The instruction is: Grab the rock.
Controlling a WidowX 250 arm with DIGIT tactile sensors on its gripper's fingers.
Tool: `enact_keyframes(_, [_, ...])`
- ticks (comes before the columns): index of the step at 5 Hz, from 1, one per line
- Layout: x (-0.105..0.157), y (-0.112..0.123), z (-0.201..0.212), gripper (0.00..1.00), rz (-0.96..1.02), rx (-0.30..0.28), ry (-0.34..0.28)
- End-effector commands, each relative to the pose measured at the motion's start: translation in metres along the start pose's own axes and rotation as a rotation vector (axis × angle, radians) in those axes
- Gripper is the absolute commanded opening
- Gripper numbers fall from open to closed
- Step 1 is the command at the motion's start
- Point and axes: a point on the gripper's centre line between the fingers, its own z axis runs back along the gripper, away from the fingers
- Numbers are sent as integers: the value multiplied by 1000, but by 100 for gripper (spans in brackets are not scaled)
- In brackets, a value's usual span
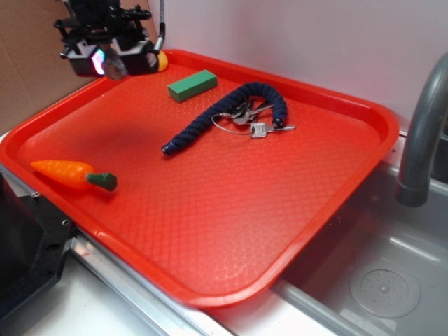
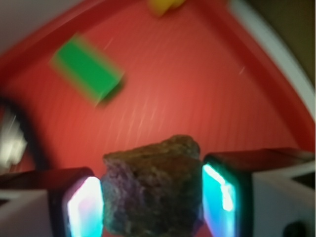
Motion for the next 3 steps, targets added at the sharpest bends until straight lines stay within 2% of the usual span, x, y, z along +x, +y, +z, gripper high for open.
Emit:
enact_keyframes(1, [-41,-10,52,0,-384,-155,-6])
enact_keyframes(2, [-48,-29,86,0,-416,-121,-40])
enact_keyframes(3, [-48,-36,121,0,-410,-97,-105])
